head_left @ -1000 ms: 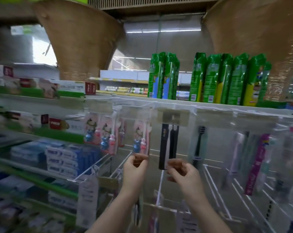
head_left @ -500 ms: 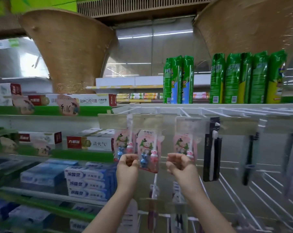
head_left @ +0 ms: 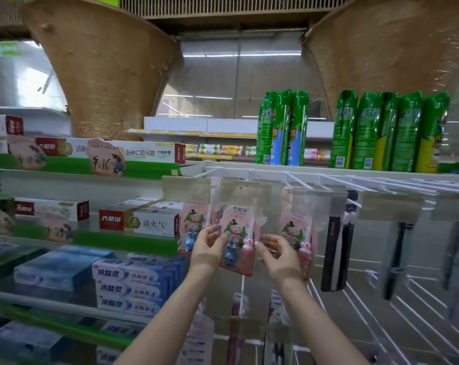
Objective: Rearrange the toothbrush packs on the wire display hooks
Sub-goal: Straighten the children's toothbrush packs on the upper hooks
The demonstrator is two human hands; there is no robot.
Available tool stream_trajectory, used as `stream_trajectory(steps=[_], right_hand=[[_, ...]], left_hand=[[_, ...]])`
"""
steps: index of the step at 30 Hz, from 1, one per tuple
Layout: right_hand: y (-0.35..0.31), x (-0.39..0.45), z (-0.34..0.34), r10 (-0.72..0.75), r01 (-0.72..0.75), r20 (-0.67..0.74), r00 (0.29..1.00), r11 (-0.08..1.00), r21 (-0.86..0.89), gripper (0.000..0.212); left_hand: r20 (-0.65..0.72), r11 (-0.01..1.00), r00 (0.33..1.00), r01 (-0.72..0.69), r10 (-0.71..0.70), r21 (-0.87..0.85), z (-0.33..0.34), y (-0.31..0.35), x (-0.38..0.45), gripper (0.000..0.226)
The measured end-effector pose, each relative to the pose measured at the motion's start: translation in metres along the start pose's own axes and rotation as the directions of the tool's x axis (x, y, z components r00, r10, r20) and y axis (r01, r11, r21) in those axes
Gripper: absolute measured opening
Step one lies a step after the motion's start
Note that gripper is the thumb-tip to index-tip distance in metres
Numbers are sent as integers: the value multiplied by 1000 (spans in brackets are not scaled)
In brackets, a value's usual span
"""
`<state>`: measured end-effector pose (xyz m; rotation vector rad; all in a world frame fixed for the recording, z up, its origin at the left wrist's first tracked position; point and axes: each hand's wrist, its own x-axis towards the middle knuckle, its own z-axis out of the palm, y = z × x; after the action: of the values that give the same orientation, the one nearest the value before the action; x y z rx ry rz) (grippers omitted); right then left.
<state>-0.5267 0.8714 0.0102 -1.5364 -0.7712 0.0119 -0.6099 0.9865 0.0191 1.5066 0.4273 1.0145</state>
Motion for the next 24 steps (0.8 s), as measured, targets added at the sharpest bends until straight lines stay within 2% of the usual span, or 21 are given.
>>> stream_trajectory(steps=[3,6,10,12,14,16,19,24], right_hand=[[0,1,9,-46,46,-45,998,999,-2,11],[-1,-11,23,-54,52,-55,997,998,-34,13],[8,-35,47,33,-35,-30,999,998,-58,47],[13,-41,52,33,-34,-10,999,999,-36,55],[17,-39,51,48,-48,-1,999,998,-48,51],[20,-34,49,83,-83,7,997,994,-69,39],[24,-24,42,70,-70,1,998,997,21,19],[22,-8,33,55,-55,6,998,997,59,23]], left_hand=[[14,999,1000,-14,14,34,-3,-4,2,15],[3,999,1000,4,-4,32,-5,-6,5,14],[-17,998,1000,-8,9,60,-3,-6,10,17],[-31,995,999,-29,32,94,-3,-7,13,19],[-30,993,999,-39,43,111,-3,-8,16,21],[-20,992,999,-32,34,118,-3,-9,18,23],[-8,993,1000,-27,28,112,-1,-11,20,25],[-24,996,1000,-9,11,92,8,-14,24,21]])
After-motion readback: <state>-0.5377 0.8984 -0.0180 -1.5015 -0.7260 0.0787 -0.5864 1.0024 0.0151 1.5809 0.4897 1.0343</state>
